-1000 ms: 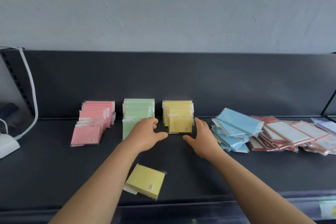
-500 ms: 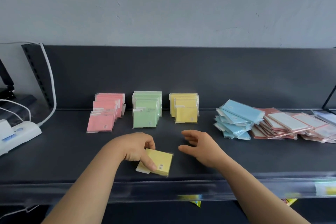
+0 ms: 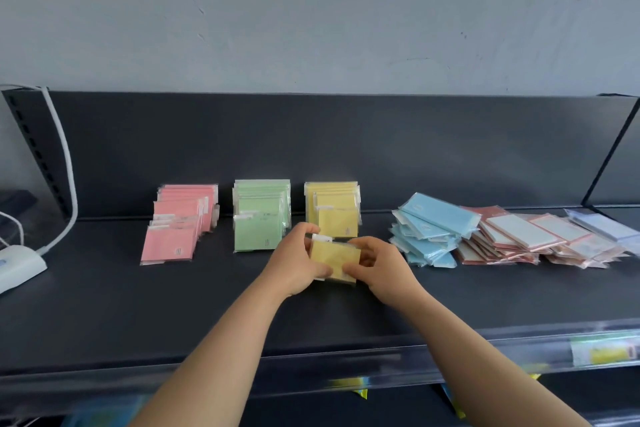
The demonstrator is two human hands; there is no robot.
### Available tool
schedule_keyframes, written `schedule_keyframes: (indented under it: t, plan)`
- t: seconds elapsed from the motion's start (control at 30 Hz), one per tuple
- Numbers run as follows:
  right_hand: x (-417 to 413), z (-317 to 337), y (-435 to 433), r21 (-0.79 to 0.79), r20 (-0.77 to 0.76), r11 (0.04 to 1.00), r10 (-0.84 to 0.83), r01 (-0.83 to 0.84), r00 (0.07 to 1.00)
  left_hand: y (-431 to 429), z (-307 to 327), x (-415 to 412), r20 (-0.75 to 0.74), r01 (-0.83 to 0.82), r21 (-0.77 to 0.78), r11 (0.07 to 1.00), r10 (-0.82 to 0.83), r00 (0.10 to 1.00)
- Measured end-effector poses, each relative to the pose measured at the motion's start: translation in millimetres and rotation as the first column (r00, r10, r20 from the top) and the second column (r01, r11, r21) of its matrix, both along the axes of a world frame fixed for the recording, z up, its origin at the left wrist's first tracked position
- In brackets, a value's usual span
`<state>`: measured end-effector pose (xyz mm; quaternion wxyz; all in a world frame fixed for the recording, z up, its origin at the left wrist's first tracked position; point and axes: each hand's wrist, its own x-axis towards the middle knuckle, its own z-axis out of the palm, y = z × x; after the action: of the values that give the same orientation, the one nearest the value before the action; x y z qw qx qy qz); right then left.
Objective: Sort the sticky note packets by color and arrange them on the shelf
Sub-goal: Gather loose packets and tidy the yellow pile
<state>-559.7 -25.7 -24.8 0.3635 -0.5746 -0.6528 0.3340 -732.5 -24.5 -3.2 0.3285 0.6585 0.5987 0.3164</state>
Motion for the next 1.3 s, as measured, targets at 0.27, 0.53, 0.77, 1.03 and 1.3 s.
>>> schedule_keyframes:
  t: [0.27, 0.53, 0.77, 1.03, 1.3]
  plan:
    - [-5.7, -2.6, 48.6, 0.029, -0.058, 0.978, -0.204, 0.206, 0.977, 44.8, -19.3, 19.1, 0.161, -0.258, 0.081, 0.963, 0.243, 0.957]
    - [-10.0, -17.5, 69.1, 0.078, 0.064, 0.973, -0.221, 0.215, 0.973, 65.2, -34.3, 19.7, 0.131, -0.264, 0.168, 0.95, 0.244, 0.961]
    - [-13.6, -19.5, 64.9, 0.134, 0.107, 0.973, -0.202, 0.187, 0.974, 66.4, -42.7, 19.3, 0.204, -0.327, 0.181, 0.928, 0.29, 0.935]
    - [-11.7, -20.0, 63.0, 0.144, 0.122, 0.973, -0.198, 0.18, 0.972, 67.3, -47.6, 20.3, 0.177, -0.3, 0.217, 0.929, 0.265, 0.948]
    - [-10.0, -12.8, 53.9, 0.187, 0.105, 0.972, -0.165, 0.144, 0.981, 66.8, -50.8, 19.4, 0.201, -0.296, 0.221, 0.929, 0.254, 0.946]
